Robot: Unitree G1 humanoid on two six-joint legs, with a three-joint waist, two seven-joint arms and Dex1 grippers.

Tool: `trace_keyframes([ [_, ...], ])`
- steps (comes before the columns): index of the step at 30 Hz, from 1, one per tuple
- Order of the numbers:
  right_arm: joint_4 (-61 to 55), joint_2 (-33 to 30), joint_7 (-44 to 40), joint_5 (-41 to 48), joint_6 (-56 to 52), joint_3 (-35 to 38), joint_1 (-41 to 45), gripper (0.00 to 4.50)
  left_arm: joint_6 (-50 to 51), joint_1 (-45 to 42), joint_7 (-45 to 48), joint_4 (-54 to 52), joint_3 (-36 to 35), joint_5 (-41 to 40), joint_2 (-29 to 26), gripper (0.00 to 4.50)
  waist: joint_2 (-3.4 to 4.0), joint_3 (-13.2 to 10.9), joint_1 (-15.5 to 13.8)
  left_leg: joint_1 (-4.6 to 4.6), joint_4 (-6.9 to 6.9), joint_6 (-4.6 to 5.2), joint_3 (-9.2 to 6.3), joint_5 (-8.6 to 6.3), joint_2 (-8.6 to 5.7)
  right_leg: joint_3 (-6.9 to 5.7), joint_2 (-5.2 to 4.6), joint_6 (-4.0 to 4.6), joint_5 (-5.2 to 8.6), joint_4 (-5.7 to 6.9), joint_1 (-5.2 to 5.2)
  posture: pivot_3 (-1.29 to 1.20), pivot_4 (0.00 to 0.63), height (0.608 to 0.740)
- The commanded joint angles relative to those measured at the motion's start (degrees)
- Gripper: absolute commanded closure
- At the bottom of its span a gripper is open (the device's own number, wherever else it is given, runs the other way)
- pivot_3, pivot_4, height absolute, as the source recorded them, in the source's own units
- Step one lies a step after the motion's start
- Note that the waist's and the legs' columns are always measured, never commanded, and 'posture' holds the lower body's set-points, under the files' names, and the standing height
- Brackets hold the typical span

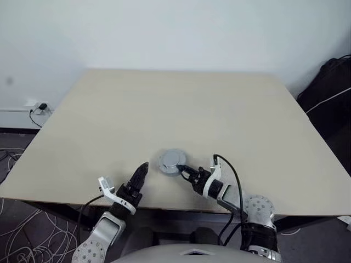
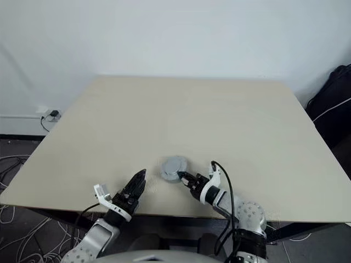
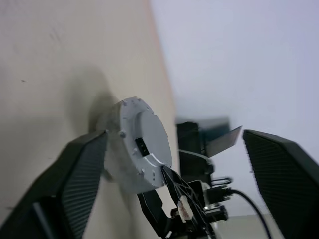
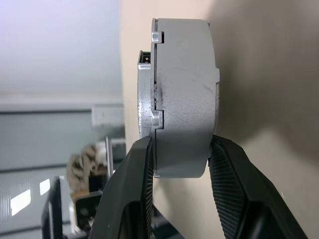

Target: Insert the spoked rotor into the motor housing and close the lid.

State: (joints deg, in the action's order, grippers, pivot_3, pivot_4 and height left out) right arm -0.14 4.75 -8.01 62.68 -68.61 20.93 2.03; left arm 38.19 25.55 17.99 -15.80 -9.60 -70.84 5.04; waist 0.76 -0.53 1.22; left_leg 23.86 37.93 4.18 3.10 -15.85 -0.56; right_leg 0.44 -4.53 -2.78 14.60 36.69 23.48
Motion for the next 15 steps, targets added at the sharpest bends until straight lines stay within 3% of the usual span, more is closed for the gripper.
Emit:
trace_keyframes([
  [1,-5.6,2.7,0.8,6.8,0.7,0.3,1.5,3.20,-0.6,-0.9,-0.4,0.0,1.9,-4.3,5.4,0.00,-0.04,0.0,0.1,0.00,0.00,0.00,0.00,0.00,0.01,0.00,0.03,0.00,0.00,0.00,0.00,0.00,0.000,0.740],
  [15,-9.1,0.2,6.0,16.4,-0.9,-4.9,-0.5,3.20,-0.7,-3.9,0.5,3.3,5.5,-10.6,4.0,0.00,-0.11,-0.1,0.1,-0.03,0.10,0.34,0.01,0.19,0.02,-0.01,0.19,-0.01,0.00,0.03,-0.08,0.00,0.000,0.740],
])
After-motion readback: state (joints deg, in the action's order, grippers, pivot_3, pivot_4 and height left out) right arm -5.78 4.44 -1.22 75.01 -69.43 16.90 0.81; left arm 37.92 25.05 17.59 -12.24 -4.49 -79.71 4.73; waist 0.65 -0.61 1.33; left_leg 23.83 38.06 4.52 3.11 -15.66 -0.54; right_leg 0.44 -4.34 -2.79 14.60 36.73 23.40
